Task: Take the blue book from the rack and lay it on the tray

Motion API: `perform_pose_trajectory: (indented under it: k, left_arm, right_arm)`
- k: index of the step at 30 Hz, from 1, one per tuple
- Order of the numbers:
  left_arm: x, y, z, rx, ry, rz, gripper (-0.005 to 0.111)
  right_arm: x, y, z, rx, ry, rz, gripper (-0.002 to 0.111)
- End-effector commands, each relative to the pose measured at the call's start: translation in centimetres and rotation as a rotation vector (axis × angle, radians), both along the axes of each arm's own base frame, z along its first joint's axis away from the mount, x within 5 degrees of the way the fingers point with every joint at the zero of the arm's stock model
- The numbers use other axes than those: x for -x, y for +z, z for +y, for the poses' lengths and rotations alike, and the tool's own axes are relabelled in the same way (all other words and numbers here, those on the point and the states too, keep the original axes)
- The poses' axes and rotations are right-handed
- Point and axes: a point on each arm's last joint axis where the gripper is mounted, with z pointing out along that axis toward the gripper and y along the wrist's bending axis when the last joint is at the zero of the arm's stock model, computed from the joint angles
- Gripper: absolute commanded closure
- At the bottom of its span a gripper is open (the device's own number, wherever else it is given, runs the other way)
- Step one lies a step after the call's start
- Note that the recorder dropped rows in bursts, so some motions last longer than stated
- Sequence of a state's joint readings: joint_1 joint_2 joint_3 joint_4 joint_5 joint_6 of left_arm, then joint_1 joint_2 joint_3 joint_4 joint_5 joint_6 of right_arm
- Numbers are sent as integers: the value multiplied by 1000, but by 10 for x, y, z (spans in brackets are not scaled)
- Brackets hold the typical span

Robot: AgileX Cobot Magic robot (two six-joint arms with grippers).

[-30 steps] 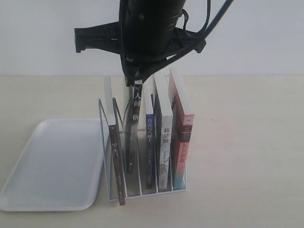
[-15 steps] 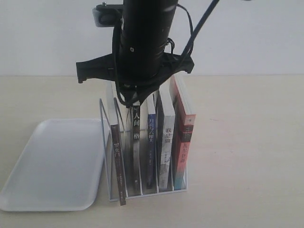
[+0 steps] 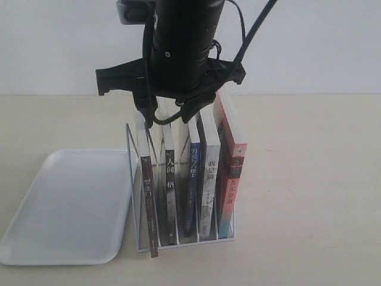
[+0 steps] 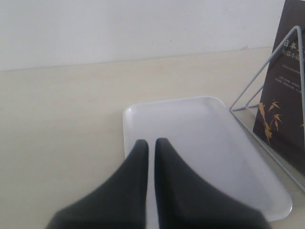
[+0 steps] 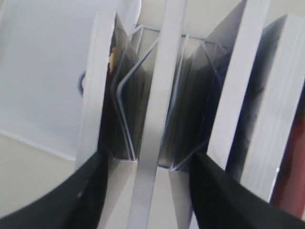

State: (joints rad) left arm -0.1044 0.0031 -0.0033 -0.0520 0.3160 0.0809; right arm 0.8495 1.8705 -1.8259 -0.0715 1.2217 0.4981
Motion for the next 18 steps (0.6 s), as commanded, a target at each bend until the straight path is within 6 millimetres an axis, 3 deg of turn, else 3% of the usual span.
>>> perform_pose_trajectory:
  k: [1,5,12,18]
  left_arm:
    - [0,-1,0,6,5,-1,102]
    - [0,-1,0,6,5,-1,102]
    - [0,-1,0,6,5,-1,102]
    - [0,-1,0,6,5,-1,102]
  right_arm:
    - [9,31,-15,-46,-4,-68,57]
    - [13,46,-24,-45,-13,-124,57]
    - [7,42,-25,-8,-29,-151,58]
    - [3,32,-20,13,-34,-137,86]
